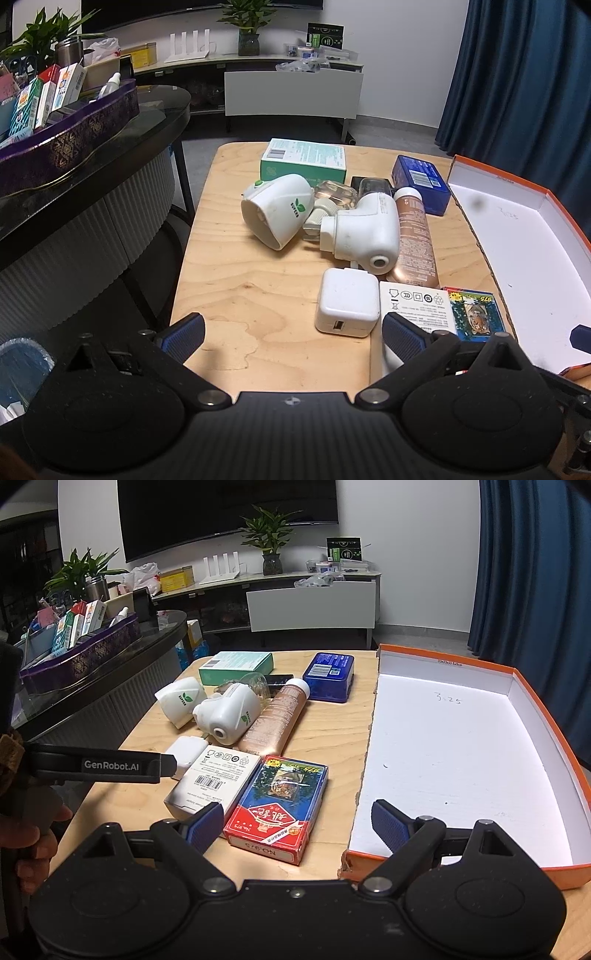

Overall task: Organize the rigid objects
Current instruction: 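Move both tools toward the white charger cube and the red card box, then grasp the white charger cube with the left gripper while the right grasps the red card box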

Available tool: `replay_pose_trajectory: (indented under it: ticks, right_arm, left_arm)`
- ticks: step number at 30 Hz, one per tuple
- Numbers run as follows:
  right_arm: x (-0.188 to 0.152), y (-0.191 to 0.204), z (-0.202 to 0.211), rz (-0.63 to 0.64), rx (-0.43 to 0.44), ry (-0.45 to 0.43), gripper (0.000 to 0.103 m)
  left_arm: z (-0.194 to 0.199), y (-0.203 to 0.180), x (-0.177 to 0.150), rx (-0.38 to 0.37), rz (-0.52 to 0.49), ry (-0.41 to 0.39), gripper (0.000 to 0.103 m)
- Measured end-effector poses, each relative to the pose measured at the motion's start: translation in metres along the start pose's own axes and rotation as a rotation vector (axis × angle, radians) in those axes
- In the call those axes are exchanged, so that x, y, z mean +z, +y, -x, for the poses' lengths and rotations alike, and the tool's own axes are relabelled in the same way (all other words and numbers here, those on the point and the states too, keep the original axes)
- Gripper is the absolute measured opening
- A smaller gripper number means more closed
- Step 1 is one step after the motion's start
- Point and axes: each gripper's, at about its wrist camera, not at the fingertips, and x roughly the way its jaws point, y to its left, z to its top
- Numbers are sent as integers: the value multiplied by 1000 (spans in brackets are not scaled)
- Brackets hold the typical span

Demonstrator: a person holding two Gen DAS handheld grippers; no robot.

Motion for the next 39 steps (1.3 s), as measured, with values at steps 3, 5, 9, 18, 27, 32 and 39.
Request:
replay_pose_trajectory:
  ticks: [3,5,9,18,27,32,39]
  right_arm:
    - [0,0,0,1,0,0,102]
    - [0,0,0,3,0,-1,102]
    - [0,0,0,5,-1,-2,102]
    - [-1,1,-2,4,-5,3,102]
    - [-1,-1,-3,0,-7,1,102]
    - [-1,-2,-5,0,-8,0,102]
    - [-1,-4,-7,2,-16,0,102]
  left_arm:
    - [0,1,0,1,-1,0,103]
    - [-1,1,0,1,0,1,103]
    - [-2,2,1,2,-1,1,103]
    - [-6,2,2,3,-9,2,103]
    - [-15,1,4,11,-19,12,103]
    - [-19,-3,5,-1,-31,6,103]
    - [-29,-2,6,15,-35,13,103]
